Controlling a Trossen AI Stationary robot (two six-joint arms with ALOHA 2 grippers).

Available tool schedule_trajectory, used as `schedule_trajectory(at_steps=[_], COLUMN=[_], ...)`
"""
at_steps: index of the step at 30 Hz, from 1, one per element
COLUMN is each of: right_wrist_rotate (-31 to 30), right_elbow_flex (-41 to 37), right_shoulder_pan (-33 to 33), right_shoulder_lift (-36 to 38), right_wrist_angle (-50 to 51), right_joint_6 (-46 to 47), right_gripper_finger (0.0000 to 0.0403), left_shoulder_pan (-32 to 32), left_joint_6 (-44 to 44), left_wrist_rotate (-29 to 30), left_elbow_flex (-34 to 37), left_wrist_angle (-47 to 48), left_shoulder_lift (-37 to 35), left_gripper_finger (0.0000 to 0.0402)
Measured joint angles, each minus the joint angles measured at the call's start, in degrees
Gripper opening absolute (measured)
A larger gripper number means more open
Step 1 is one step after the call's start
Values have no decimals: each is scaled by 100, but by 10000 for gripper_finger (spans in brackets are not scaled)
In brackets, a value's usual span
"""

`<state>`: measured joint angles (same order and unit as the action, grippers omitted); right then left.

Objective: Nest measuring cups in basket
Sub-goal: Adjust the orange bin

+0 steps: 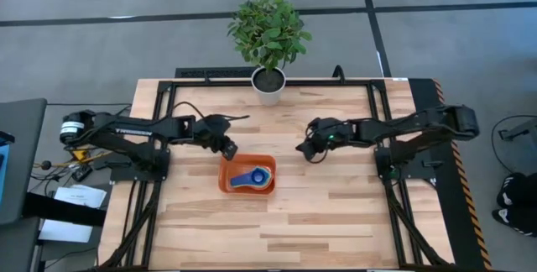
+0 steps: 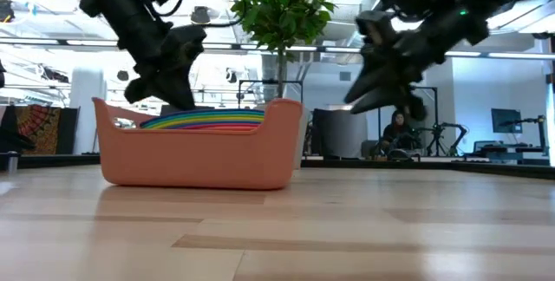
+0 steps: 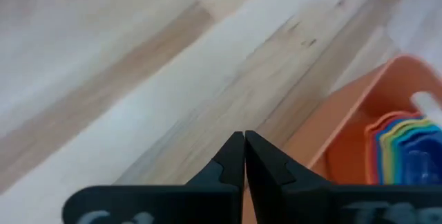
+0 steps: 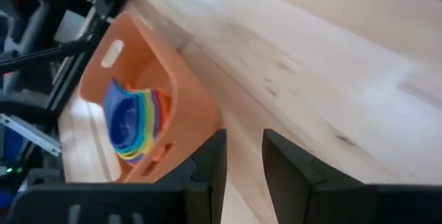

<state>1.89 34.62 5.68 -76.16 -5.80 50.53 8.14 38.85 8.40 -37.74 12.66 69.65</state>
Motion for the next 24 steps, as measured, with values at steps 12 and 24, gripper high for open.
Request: schedule_trajectory(at_steps=[12,24], right_wrist_rotate=[-228,-335], right_elbow_flex=[-996,-1268], right_shoulder_pan=[-133,-405], right_shoulder_lift=[1621,2190], right_wrist_angle=[472,699], right_joint_6=[26,-5], right_gripper_finger=[117,107], left_shoulder_pan=[-892,-1248], left_joint_6=[1743,2338], left_wrist_rotate=[263,471], left_elbow_flex=[249,103], left_wrist_angle=[448,-1102], left_shoulder_lift=[587,1420], left_gripper_finger=[0,0])
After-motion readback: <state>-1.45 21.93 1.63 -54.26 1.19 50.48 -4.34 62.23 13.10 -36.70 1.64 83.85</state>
